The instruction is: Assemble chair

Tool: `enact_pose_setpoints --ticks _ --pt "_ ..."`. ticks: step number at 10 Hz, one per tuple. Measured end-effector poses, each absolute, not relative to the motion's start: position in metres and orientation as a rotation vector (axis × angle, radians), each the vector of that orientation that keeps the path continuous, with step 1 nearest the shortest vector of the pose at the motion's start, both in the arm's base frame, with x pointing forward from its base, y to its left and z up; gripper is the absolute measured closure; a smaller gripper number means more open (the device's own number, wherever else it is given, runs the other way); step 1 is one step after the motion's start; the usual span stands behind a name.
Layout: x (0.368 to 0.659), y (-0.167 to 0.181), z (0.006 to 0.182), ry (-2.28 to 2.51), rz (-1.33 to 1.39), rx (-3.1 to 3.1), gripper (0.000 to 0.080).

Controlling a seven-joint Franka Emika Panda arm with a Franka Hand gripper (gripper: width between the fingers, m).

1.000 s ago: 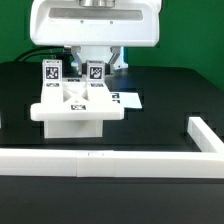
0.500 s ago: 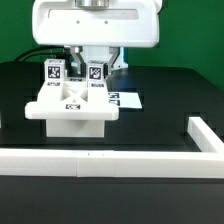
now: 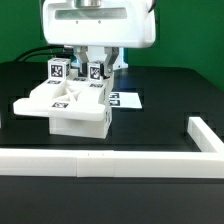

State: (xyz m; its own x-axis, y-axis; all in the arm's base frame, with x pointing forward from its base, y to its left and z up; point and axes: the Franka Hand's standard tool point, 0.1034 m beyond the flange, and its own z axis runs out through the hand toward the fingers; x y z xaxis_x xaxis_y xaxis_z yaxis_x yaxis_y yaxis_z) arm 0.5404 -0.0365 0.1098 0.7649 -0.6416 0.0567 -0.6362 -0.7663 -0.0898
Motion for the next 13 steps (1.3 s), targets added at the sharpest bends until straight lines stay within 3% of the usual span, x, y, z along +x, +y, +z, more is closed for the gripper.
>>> enact_pose_setpoints --ticks 1,2,3,6,13 --pt "0.54 -0.036 0.11 1.044 -0.129 -2.891 0.0514" --pt "0.54 -0.036 0.11 1.044 -0.129 -2.891 0.0331" --pt "0.54 -0.036 0.11 1.044 -0.129 -2.891 0.0214" --pt "0.543 -0.027 0.113 0.911 -0.091 -2.932 0.0154" --pt "0.54 -0.028 0.111 -0.047 -0.099 -3.094 0.0151"
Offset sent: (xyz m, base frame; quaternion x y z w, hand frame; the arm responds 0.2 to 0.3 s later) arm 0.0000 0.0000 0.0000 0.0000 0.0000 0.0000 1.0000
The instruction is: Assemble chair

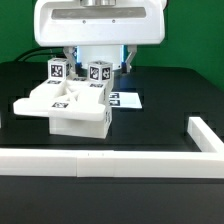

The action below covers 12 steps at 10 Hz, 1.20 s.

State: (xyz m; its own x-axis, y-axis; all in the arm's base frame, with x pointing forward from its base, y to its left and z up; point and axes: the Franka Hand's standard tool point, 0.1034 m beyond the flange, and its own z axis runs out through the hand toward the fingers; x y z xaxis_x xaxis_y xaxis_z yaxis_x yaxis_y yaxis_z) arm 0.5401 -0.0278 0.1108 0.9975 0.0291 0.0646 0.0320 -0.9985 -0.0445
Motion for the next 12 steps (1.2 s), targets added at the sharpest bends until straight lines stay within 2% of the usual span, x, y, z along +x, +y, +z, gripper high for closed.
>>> enact_pose_setpoints --ticks 6,8,9,10,12 --pt "0.5345 -0.028 0.1068 -0.591 -0.091 -3.055 0.0151" --pt "0.5343 -0.0281 0.1063 -0.587 -0.09 -3.056 0.0414" --pt "0.5343 -0.0281 0.1063 -0.578 -0.089 -3.057 0.0414" --pt "0.5342 -0.0281 0.1062 -0.547 -0.089 -3.063 0.0537" --pt "0.5342 -0.0282 0.1062 -0.543 -0.088 -3.063 0.0534"
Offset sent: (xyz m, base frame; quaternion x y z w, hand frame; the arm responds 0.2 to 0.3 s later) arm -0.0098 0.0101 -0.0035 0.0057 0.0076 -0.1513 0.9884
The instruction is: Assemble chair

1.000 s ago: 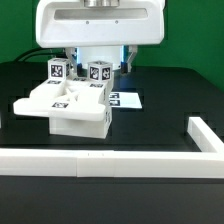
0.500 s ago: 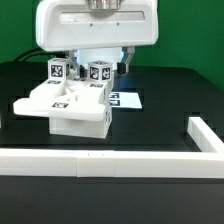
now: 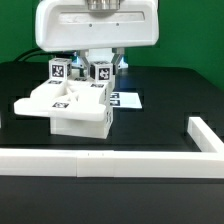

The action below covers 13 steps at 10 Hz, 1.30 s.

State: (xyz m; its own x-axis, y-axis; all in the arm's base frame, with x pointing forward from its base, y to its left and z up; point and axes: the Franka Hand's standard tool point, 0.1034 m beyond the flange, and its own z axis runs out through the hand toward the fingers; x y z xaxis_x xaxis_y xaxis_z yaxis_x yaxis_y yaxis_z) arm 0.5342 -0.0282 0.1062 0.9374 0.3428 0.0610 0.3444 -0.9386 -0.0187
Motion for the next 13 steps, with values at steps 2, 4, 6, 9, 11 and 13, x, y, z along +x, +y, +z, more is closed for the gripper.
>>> enact_pose_setpoints --ticks 2,4,6,9,11,13 --pt "0.537 -0.031 0.107 -0.114 -0.109 -3.09 0.0534" --pt "0.541 -0.031 0.107 0.19 -0.132 -3.087 0.0534" --pt "0.543 -0.03 0.108 0.436 -0.131 -3.055 0.0534" --pt "0.549 -0.034 0.108 0.789 -0.185 -2.974 0.0532" --pt "0.557 -0.03 0.107 0.998 -0.201 -2.91 0.0532" --pt "0.565 -0.03 0.106 1.286 -0.212 -2.78 0.0532"
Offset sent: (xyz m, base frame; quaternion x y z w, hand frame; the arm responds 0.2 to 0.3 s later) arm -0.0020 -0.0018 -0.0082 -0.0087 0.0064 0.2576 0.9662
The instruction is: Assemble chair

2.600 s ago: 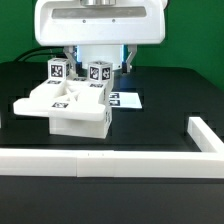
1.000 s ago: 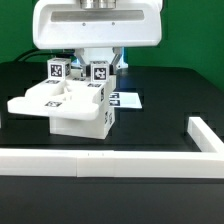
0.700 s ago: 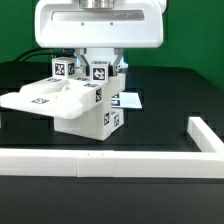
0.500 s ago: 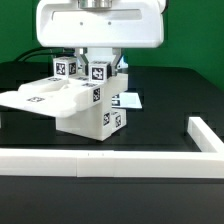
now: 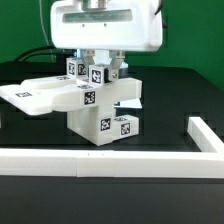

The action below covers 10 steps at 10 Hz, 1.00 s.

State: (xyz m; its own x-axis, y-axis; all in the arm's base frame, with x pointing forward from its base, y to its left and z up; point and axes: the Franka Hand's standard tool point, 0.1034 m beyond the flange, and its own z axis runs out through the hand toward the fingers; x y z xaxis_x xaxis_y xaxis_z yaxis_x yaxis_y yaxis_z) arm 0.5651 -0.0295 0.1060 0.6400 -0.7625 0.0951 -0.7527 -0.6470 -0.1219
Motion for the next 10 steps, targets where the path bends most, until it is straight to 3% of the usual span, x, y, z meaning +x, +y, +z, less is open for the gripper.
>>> enact_pose_setpoints --ticks 6,7,8,9,10 --pt "0.573 -0.03 0.109 1.646 -0.237 -2.527 0.0528" --pt "0.573 -0.031 0.11 1.621 -0.239 -2.544 0.0353" --pt "0.575 -0.034 0.112 1.585 -0.246 -2.566 0.0228" --pt "0.576 -0.036 0.116 1.553 -0.239 -2.585 0.0228" --pt "0.58 -0.039 0.124 1.511 -0.234 -2.605 0.0166"
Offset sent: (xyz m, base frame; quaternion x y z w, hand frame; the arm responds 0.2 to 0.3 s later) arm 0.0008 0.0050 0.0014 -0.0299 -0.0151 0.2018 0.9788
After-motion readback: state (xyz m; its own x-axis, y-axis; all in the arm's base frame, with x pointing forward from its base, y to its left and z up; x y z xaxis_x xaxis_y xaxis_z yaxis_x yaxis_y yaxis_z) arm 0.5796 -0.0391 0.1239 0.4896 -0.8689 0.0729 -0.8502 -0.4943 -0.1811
